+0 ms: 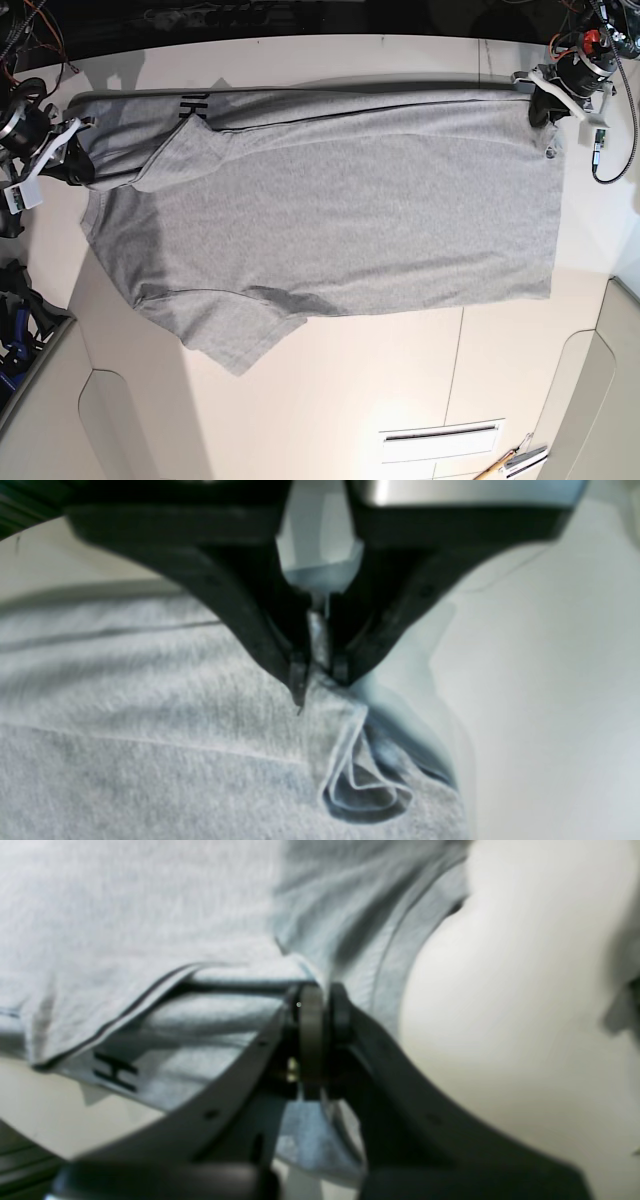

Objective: Fold the T-shirt properly
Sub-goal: 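Pull the shirt edge with the right gripper to straighten the fold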

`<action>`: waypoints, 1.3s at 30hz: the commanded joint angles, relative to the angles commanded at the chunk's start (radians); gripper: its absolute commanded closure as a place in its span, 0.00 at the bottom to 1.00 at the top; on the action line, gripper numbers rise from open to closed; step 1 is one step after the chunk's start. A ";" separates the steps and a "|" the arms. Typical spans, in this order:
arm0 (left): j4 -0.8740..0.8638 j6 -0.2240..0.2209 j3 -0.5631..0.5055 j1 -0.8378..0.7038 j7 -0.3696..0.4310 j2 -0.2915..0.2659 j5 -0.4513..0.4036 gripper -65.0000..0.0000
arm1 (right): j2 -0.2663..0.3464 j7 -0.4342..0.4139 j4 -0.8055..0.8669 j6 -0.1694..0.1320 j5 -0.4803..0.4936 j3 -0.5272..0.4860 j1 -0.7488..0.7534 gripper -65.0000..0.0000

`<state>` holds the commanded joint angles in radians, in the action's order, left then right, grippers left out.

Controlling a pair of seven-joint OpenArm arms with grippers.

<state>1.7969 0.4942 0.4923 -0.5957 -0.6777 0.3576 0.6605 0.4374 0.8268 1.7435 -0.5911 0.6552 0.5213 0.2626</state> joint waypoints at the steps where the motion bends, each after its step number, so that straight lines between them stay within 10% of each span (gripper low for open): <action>1: 0.000 0.000 0.000 0.000 0.000 0.000 0.000 1.00 | 0.000 0.000 0.000 0.000 -0.001 0.000 -0.008 1.00; 18: 0.000 0.000 0.000 0.000 0.000 0.000 -0.044 1.00 | -0.001 -0.054 -0.042 0.004 -0.171 -0.244 -0.152 1.00; 37: 0.000 0.000 0.000 0.000 0.000 0.000 -0.043 1.00 | -0.012 -0.071 -0.274 0.020 -0.114 -0.321 -0.337 1.00; 39: 0.000 0.000 0.000 0.000 0.000 0.000 -0.043 1.00 | -0.018 -0.069 -0.274 0.031 -0.117 -0.320 -0.336 0.74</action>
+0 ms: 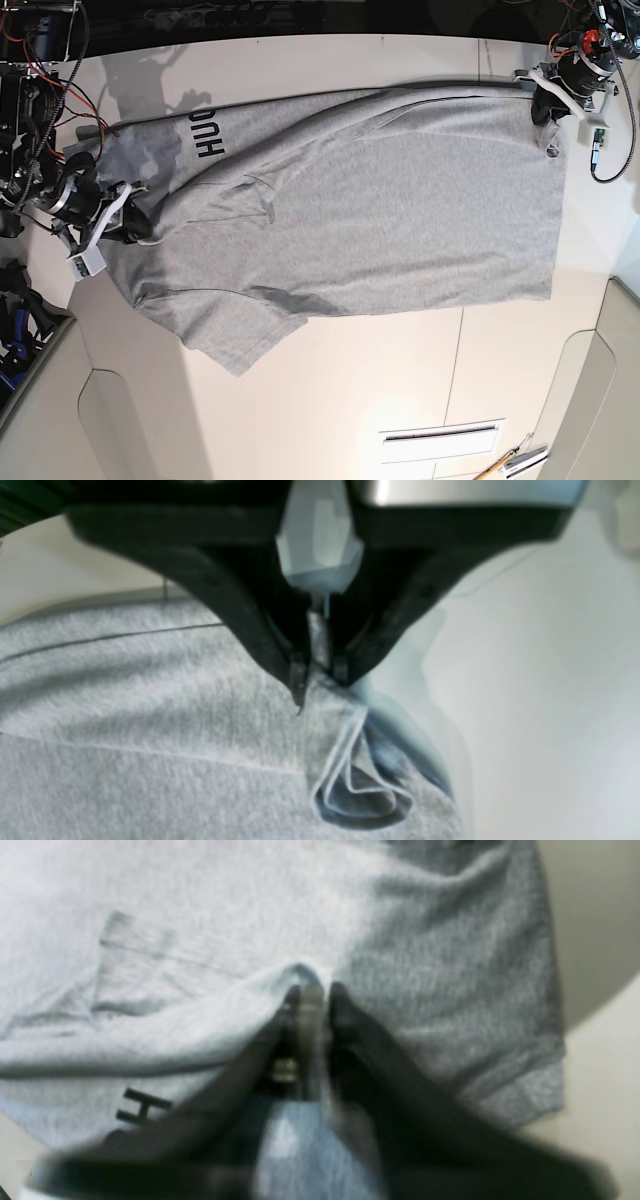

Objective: Fold the T-shirt properly
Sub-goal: 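Pull the shirt edge with the right gripper to straighten the fold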

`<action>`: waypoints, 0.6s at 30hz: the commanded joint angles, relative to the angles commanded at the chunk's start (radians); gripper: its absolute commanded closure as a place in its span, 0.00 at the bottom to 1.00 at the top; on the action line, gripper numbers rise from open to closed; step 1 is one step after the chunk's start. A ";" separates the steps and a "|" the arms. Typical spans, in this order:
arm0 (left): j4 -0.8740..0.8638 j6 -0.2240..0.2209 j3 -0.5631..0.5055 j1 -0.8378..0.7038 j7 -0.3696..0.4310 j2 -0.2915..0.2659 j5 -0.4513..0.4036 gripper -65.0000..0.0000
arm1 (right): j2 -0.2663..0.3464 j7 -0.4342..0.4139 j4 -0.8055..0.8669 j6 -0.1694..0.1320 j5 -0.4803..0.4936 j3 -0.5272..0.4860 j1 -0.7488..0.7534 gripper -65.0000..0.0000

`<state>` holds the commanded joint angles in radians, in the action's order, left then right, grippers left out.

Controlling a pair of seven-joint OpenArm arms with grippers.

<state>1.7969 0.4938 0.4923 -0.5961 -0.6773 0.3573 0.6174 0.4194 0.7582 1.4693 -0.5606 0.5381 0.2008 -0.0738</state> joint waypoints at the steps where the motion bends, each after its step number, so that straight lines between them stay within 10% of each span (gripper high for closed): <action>1: 0.000 0.000 0.000 0.000 0.000 0.000 0.000 1.00 | -0.001 0.001 0.000 0.000 0.000 0.000 0.000 0.63; 6: 0.000 0.000 0.000 0.000 0.000 0.000 -0.001 1.00 | -0.002 0.060 0.012 0.014 0.033 0.047 0.000 0.55; 18: 0.000 0.000 0.000 0.000 0.000 0.000 0.020 1.00 | -0.002 0.217 0.060 -0.023 0.293 0.531 0.220 0.55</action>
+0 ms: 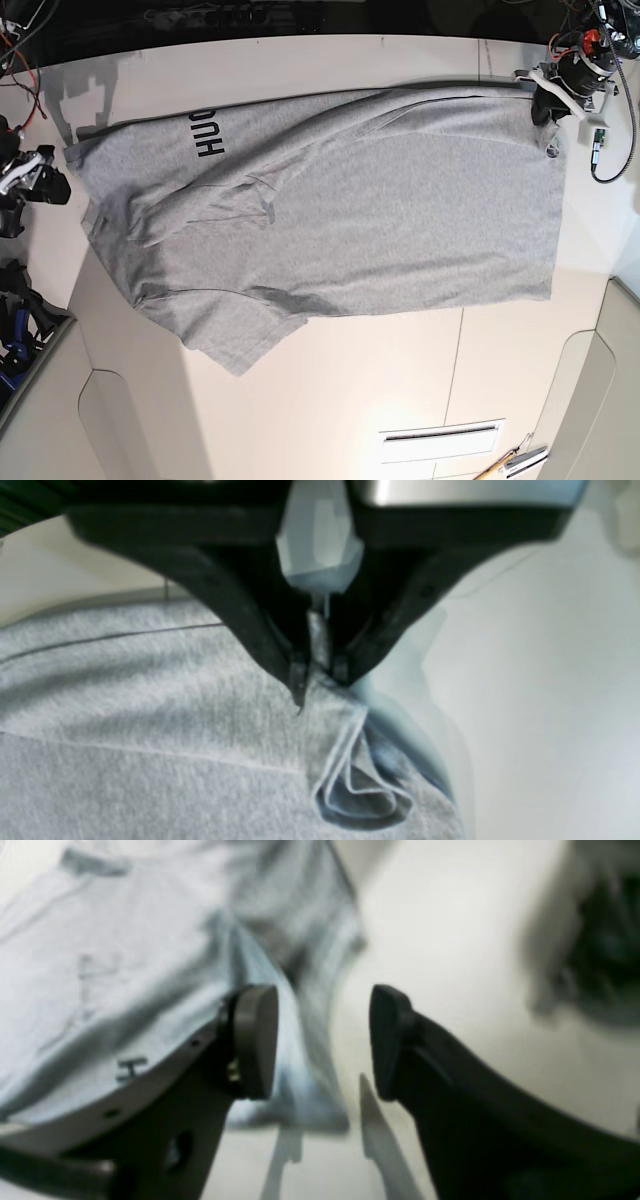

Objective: Fold the T-shirt properly
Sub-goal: 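Pull the shirt edge with the right gripper to straighten the fold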

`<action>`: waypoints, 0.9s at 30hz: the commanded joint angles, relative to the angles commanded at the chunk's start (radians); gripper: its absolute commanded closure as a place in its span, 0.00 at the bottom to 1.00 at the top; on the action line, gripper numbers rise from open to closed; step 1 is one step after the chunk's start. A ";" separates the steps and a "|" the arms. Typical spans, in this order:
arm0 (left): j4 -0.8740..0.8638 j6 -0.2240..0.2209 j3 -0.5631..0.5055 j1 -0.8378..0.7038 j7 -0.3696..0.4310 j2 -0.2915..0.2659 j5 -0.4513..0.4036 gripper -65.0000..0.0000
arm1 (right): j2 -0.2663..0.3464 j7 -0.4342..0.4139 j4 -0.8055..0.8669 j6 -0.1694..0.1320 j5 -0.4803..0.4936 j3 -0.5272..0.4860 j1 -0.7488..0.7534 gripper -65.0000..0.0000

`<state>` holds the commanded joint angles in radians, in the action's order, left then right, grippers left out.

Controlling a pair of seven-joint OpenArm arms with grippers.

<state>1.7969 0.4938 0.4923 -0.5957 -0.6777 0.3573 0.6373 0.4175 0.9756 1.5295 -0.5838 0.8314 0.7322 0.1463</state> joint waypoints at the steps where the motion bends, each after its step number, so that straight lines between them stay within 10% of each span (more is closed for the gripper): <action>1: 0.000 0.000 0.000 0.000 0.000 0.000 0.002 1.00 | 0.000 -0.009 0.000 0.000 0.000 0.007 0.034 0.54; 6: 0.000 0.000 0.000 0.000 0.000 0.000 0.002 1.00 | -0.034 -0.123 -0.001 0.000 -0.008 0.007 0.166 0.41; 23: 0.000 0.000 0.000 0.000 0.000 0.000 0.002 1.00 | -0.121 -0.243 -0.097 0.003 -0.084 -0.163 0.100 0.41; 27: 0.000 0.000 0.000 0.000 0.000 0.000 0.002 1.00 | -0.121 -0.243 -0.097 0.004 -0.080 -0.162 0.093 0.79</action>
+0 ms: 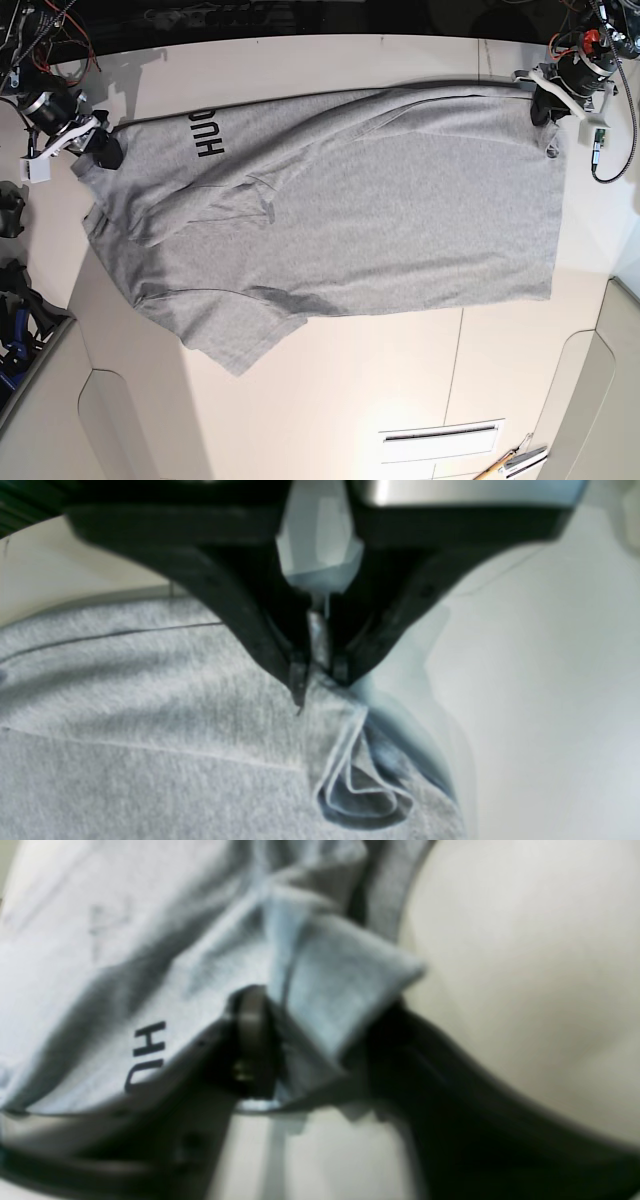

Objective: Fold the T-shirt properly
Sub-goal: 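Pull the shirt edge with the right gripper to straighten the fold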

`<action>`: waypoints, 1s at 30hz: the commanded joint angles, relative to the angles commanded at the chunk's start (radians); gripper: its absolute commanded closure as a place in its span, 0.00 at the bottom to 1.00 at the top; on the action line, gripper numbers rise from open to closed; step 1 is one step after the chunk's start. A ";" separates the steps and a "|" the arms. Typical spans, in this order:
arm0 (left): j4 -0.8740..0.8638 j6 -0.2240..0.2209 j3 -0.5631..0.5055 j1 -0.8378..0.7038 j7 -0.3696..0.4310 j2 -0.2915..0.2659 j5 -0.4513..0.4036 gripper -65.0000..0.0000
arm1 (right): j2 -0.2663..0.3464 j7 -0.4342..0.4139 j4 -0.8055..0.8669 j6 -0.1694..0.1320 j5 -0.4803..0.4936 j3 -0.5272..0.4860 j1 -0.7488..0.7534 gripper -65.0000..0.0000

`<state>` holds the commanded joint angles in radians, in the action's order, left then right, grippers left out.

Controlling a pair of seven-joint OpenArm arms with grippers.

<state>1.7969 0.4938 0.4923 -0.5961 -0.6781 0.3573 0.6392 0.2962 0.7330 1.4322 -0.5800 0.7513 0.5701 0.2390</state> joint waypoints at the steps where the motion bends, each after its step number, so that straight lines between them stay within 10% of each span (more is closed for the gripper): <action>1: 0.000 0.000 0.000 0.000 0.000 0.000 0.000 1.00 | 0.000 0.000 0.000 0.000 0.000 0.000 0.000 0.89; 3: 0.000 0.000 0.000 0.000 0.001 0.000 0.000 1.00 | 0.000 0.002 0.000 0.000 -0.001 0.000 0.000 1.00; 30: 0.068 0.000 0.000 -0.116 -0.032 0.000 0.045 1.00 | 0.003 0.139 0.010 -0.022 0.146 0.184 0.133 1.00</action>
<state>1.8652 0.4938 0.4923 -0.7116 -0.7101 0.3573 0.6838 0.2996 0.8722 1.4418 -0.6022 0.8978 0.7544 0.3717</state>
